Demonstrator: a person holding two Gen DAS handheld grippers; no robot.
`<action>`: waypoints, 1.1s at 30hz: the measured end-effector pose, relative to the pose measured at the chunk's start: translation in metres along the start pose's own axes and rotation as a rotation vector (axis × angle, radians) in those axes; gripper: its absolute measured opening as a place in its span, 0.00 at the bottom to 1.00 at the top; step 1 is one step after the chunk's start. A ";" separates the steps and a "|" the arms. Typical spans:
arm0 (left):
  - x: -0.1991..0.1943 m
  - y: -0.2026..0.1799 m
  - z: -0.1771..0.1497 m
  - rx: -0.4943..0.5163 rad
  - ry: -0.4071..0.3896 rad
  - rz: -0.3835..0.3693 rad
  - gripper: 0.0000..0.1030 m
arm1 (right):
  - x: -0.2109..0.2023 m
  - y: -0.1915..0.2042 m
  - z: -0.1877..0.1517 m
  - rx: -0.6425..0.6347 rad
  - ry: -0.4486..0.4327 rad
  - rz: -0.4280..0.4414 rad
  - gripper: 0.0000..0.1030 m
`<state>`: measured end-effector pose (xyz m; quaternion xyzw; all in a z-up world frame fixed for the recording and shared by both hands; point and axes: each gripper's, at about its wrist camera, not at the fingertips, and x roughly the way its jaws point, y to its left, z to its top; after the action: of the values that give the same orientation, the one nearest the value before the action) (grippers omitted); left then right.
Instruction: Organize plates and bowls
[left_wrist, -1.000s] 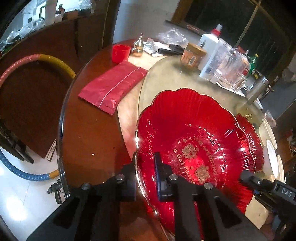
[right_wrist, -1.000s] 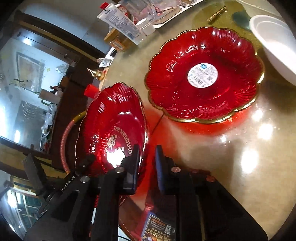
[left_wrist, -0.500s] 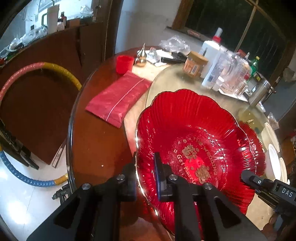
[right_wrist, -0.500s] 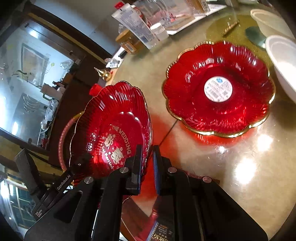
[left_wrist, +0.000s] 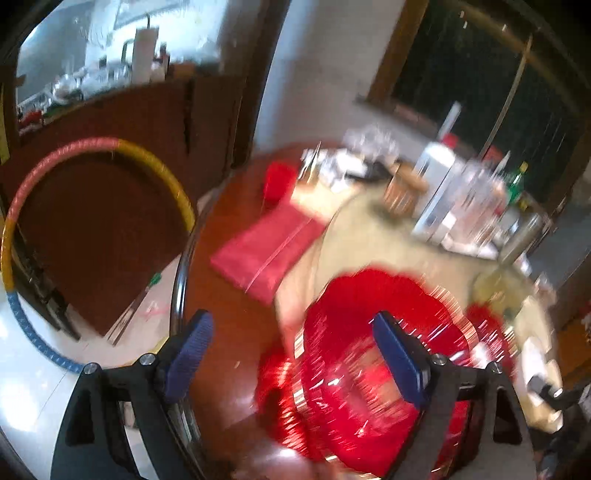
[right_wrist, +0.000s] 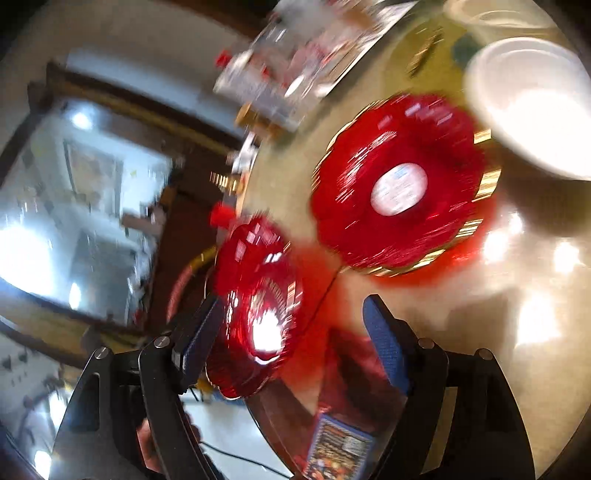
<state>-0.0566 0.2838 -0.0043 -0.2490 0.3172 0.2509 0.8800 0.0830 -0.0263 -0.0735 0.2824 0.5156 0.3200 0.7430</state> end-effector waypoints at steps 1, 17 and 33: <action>-0.007 -0.010 0.006 0.013 -0.026 -0.031 0.86 | -0.011 -0.008 0.002 0.031 -0.034 0.007 0.77; 0.097 -0.226 0.021 0.318 0.332 -0.293 0.86 | -0.019 -0.073 0.047 0.251 -0.112 0.006 0.77; 0.162 -0.241 -0.019 0.424 0.547 -0.146 0.18 | -0.011 -0.091 0.055 0.277 -0.074 0.005 0.47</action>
<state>0.1888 0.1373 -0.0600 -0.1406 0.5677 0.0398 0.8101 0.1492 -0.0973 -0.1179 0.3948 0.5266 0.2370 0.7146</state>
